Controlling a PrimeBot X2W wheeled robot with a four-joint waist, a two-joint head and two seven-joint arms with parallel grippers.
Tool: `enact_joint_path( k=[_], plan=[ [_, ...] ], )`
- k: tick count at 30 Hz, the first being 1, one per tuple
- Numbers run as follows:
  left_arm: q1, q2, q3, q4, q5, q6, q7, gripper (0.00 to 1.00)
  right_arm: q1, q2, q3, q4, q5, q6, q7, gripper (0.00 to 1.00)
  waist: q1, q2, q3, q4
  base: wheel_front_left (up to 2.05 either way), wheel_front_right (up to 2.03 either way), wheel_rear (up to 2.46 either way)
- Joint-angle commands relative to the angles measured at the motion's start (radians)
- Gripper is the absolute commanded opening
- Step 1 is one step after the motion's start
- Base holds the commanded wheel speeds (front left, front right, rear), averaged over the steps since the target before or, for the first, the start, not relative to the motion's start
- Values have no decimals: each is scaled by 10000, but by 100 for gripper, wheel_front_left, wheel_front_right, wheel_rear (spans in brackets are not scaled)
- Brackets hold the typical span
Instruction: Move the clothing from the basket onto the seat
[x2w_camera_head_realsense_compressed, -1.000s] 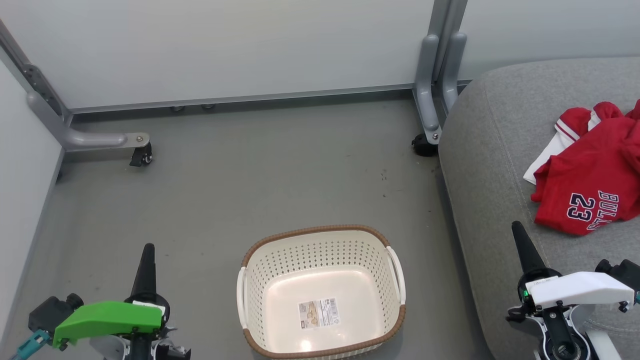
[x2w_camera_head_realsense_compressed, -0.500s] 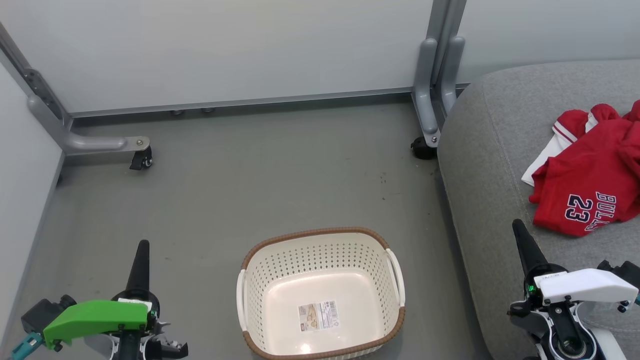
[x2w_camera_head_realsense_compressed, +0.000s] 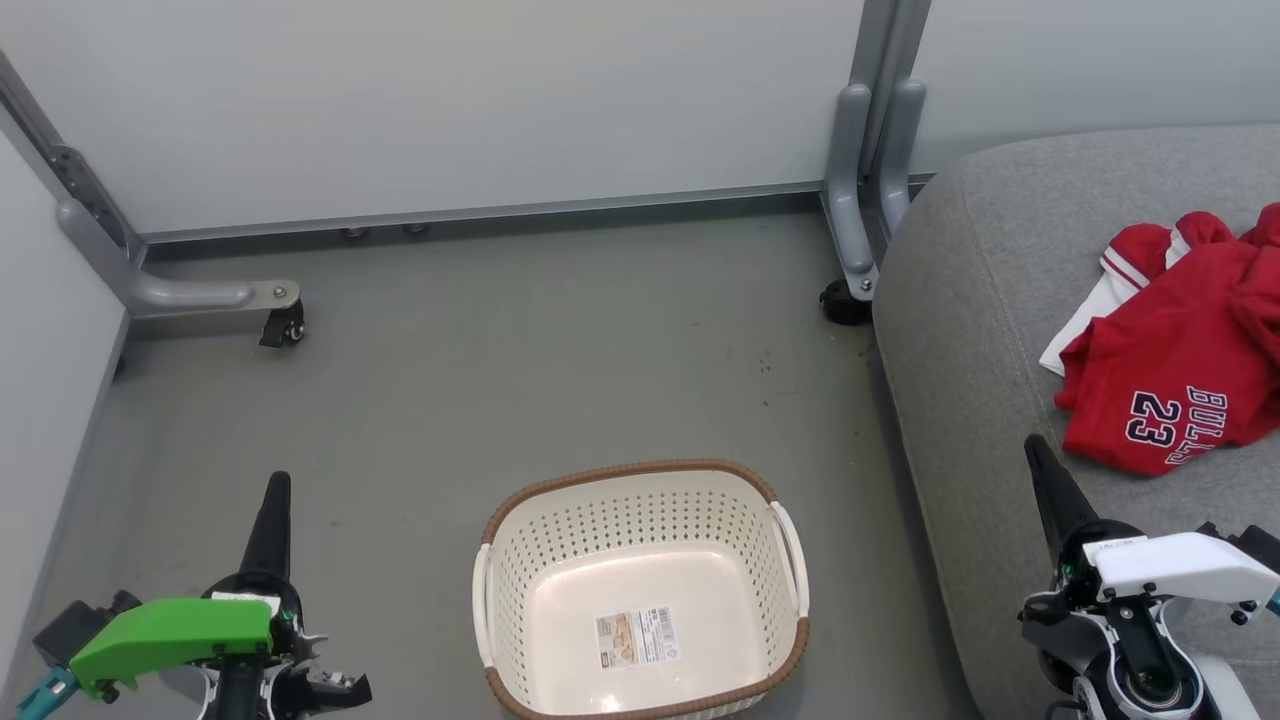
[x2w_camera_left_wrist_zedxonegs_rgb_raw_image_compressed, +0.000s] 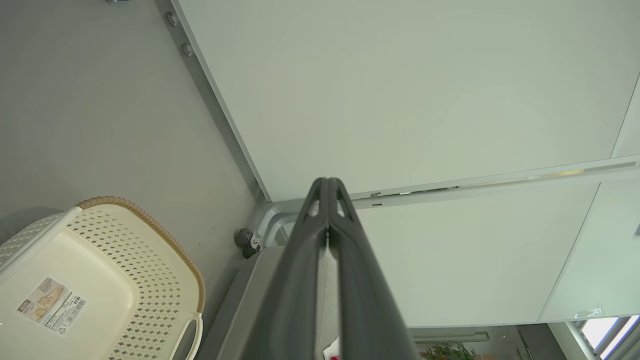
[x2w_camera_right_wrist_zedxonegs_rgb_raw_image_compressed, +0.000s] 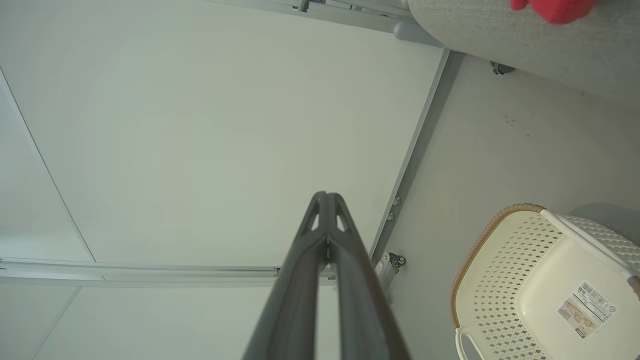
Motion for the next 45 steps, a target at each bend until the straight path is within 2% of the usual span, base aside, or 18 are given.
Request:
enact_joint_path(
  k=[1, 23, 45],
  plan=[
    [-154, 35, 66, -59, -228, -56, 66, 0, -122, -42, -48, 8, 230, 4, 58, 0, 0, 0, -10, -3, 0, 0, 0],
    [-242, 23, 341, -52, -1743, -156, 472, 0, -280, 2, -223, 262, 1728, 4, 424, 0, 0, 0, -160, -40, 0, 0, 0],
    [-234, 11, 346, -47, -1724, -151, 491, 0, -272, 80, -313, 268, 1624, 4, 498, 0, 0, 0, -165, -41, 0, 0, 0]
  ],
)
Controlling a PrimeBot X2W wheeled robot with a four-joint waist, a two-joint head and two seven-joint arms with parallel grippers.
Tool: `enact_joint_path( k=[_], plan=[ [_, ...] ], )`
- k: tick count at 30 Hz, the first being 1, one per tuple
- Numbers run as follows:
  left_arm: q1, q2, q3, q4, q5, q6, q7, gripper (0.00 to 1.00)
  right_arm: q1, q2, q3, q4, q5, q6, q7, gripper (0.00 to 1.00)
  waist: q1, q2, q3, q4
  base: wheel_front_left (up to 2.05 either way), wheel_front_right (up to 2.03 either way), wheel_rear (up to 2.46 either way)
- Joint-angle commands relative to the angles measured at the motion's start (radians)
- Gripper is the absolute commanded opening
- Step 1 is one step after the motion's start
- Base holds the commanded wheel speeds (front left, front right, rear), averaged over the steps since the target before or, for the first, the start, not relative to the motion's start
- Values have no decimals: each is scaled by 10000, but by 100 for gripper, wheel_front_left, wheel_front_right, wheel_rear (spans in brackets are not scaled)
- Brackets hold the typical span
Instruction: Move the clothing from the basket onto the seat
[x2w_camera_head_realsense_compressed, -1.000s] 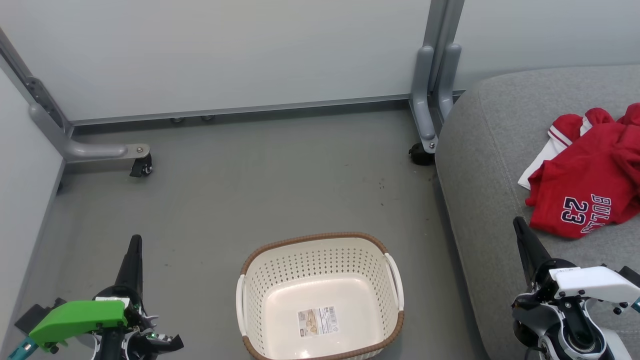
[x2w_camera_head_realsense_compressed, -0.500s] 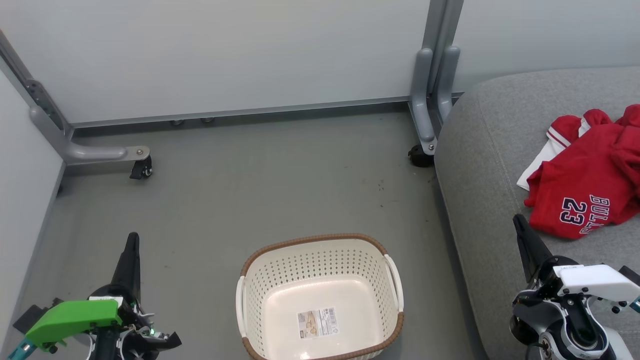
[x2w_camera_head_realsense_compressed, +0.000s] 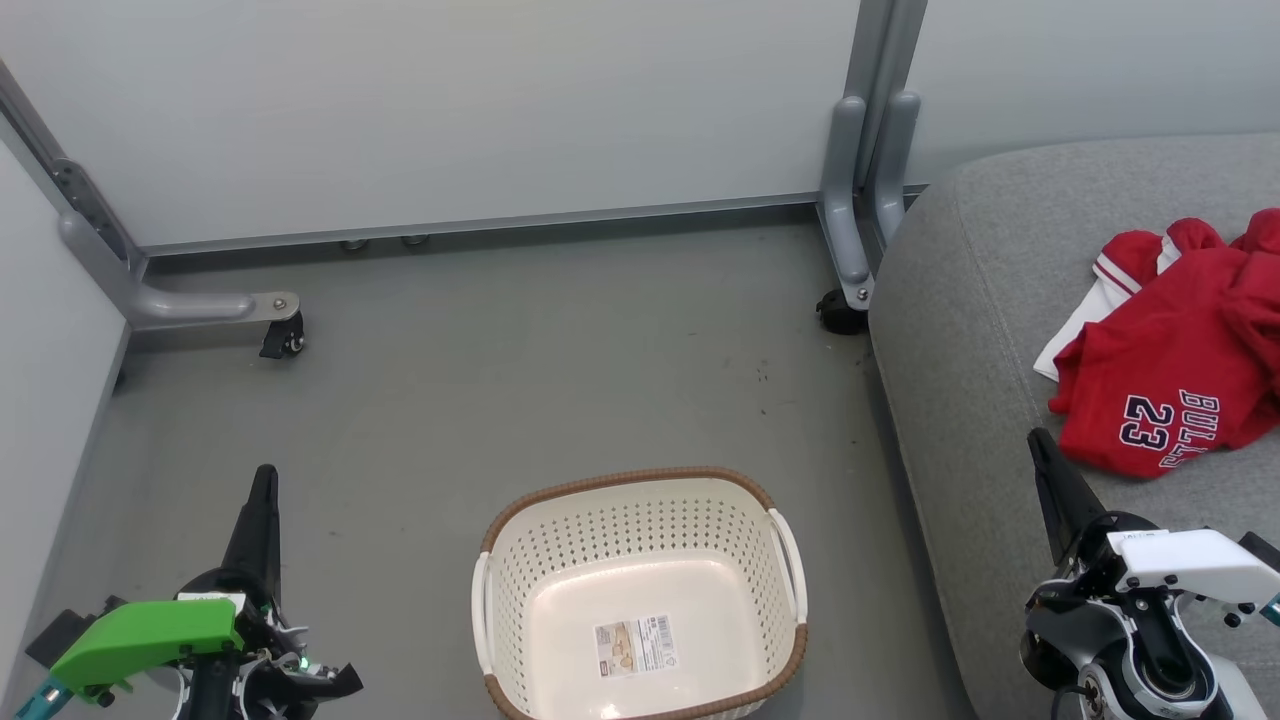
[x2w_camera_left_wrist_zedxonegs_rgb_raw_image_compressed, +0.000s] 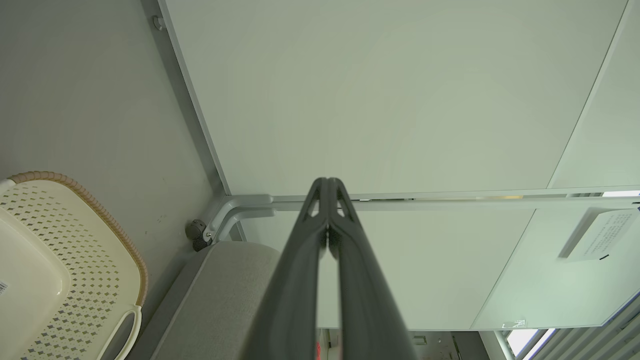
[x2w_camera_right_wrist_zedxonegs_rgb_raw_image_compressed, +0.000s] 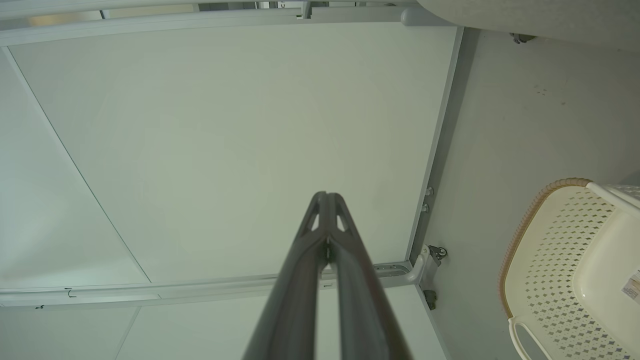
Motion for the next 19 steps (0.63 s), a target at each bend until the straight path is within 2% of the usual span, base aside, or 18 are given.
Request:
enact_joint_path(
  k=[1, 19],
  plan=[
    [-166, 10, 32, -15, -15, -47, 31, 0, -60, 18, -28, 21, -34, 4, 66, 0, 0, 0, 0, 0, 0, 0, 0],
    [-165, 5, 36, -15, -6, -47, 38, 0, -67, 63, -90, 25, -91, 4, 93, 0, 0, 0, 0, 0, 0, 0, 0]
  ],
)
